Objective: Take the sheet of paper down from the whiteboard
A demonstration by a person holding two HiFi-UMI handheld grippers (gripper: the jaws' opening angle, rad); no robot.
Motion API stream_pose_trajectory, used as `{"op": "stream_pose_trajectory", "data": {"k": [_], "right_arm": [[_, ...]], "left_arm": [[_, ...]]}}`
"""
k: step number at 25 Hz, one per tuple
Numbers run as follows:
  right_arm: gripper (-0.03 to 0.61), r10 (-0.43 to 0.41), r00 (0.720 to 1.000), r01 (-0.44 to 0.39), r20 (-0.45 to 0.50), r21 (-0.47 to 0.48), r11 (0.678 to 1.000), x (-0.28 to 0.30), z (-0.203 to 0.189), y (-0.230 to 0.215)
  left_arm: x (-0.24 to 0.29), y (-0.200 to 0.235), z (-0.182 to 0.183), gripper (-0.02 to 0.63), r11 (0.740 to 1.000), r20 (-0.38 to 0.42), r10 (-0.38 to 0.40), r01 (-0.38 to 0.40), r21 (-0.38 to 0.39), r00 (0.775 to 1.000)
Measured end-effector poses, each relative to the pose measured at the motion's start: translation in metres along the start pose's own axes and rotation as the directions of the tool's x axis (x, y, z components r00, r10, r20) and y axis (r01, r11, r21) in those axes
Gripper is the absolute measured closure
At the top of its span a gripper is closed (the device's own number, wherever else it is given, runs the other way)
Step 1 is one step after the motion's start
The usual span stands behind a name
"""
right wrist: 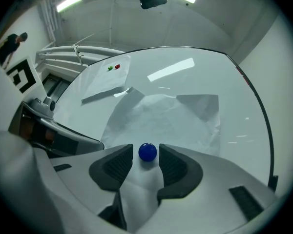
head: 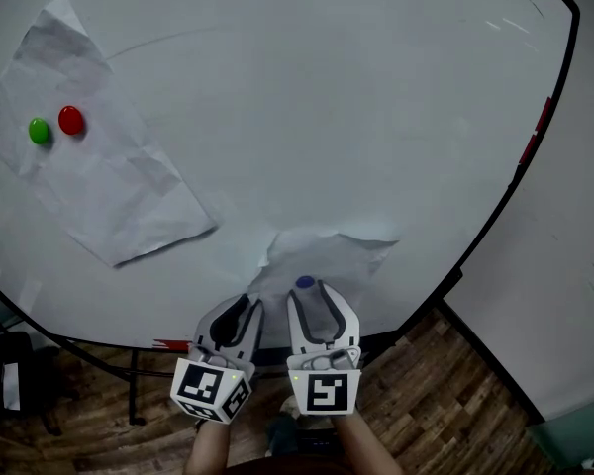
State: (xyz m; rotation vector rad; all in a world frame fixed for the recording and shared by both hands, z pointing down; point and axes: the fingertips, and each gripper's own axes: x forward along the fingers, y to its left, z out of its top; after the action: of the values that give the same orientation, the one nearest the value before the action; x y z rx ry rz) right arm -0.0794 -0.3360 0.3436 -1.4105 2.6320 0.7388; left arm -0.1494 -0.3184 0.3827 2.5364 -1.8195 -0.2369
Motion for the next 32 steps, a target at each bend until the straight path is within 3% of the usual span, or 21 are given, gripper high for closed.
{"op": "stream_pose_trajectory", "data": {"k": [5, 18, 24, 32], "right_arm": [[0.413, -0.006, 1.000, 0.006, 0.000, -0.004, 1.000, 0.007, -0.005, 0.001], [0.430, -0.028, 1.000, 0.026, -0.012, -0.127, 0.992, 0.008, -0.009, 0.003], [0.446, -0.040, 0.999, 0.039, -0.008, -0.139, 0.990, 0.009, -0.009, 0.001], [0.442, -0.025, 1.000, 0.024, -0.007, -0.143, 0.989, 0.009, -0.010, 0.001]], "left_arm": [[0.005, 0.001, -0.004, 0.522, 1.000, -0.005, -0.001, 0.001, -0.011, 1.000], [0.009, 0.008, -0.006, 0.575, 0.999, 0.000, 0.033, -0.033, -0.023, 0.999], [0.010, 0.006, -0.006, 0.589, 0.998, -0.003, 0.044, -0.044, 0.040, 0.999], [0.010, 0.008, -0.006, 0.589, 1.000, -0.003, 0.029, -0.029, -0.002, 1.000]]}}
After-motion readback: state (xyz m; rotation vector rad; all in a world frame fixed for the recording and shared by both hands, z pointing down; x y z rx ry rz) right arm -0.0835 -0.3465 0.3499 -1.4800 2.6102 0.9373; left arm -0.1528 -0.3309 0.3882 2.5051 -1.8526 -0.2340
